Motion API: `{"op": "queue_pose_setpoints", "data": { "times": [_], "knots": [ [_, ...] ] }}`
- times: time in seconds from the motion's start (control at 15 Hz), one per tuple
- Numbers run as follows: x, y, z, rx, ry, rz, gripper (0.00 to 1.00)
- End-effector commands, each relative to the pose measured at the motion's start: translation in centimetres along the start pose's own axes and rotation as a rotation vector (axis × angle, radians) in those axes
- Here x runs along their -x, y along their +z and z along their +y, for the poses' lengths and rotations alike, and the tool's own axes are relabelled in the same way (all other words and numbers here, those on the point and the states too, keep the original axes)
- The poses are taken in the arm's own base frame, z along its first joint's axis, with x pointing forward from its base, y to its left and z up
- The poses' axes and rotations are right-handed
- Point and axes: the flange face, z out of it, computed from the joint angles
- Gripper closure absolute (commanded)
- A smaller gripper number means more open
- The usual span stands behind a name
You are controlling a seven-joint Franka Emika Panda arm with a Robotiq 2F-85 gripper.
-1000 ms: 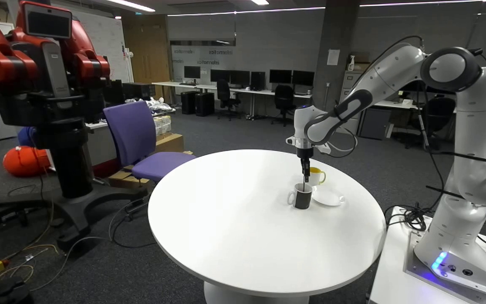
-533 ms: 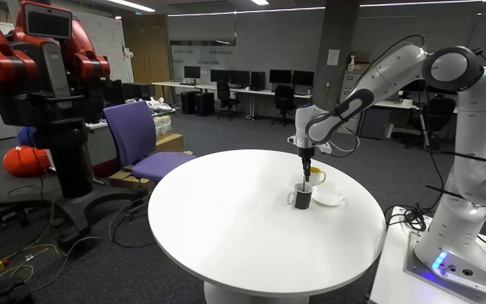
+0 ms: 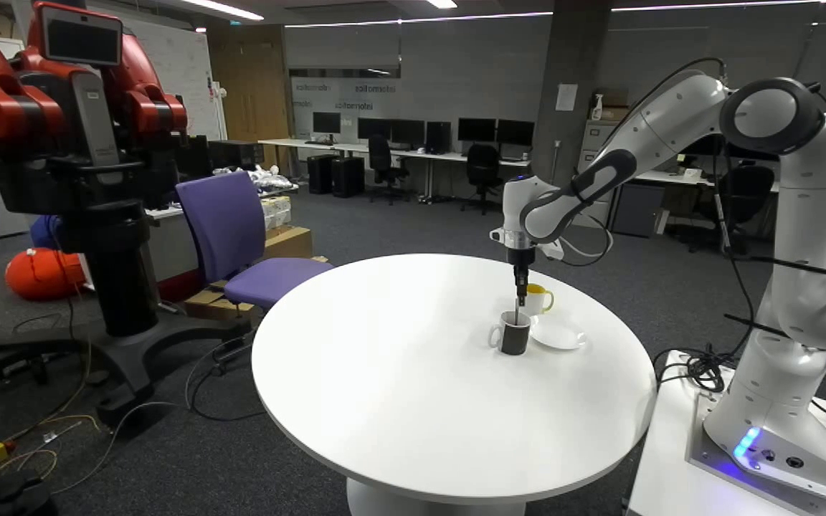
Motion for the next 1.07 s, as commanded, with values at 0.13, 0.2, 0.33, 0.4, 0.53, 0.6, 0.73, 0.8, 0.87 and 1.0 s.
{"op": "queue_pose_setpoints", "data": {
  "times": [0.13,0.2,0.33,0.4,0.53,0.6,0.73,0.8,0.87,1.0],
  "knots": [
    [0.6,-0.2,0.5,0.013,0.019,0.040,0.34],
    [0.6,-0.1,0.6,0.013,0.022,0.046,0.34],
    [0.4,0.1,0.8,0.009,0.027,0.057,0.38],
    [0.3,0.3,0.9,0.009,0.029,0.062,0.42],
    [0.0,0.4,0.8,0.008,0.026,0.068,0.44],
    [-0.1,0.5,0.8,0.008,0.024,0.070,0.44],
    [-0.2,0.6,0.7,0.003,0.021,0.069,0.50],
    [-0.2,0.8,0.7,0.000,0.020,0.066,0.56],
    [-0.3,1.0,0.6,-0.003,0.016,0.062,0.56],
    [-0.5,1.3,0.4,-0.007,0.010,0.057,0.70]
  ]
}}
